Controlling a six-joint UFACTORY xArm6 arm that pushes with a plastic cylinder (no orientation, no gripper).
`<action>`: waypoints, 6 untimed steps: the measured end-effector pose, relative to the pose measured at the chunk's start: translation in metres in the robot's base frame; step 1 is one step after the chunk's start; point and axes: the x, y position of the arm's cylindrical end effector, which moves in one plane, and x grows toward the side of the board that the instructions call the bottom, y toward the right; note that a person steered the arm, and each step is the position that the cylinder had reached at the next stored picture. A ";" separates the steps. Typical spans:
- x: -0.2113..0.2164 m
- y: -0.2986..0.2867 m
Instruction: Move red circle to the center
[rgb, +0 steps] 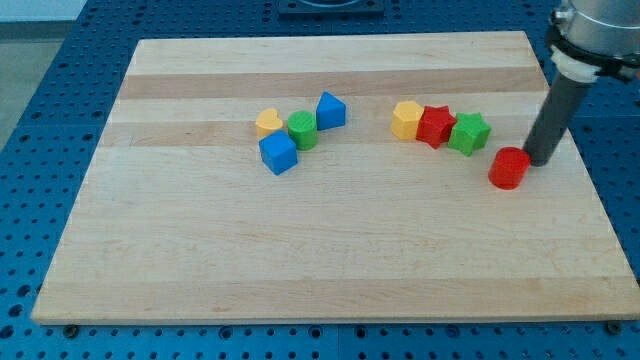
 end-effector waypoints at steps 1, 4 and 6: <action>0.017 0.002; 0.016 -0.041; 0.011 -0.102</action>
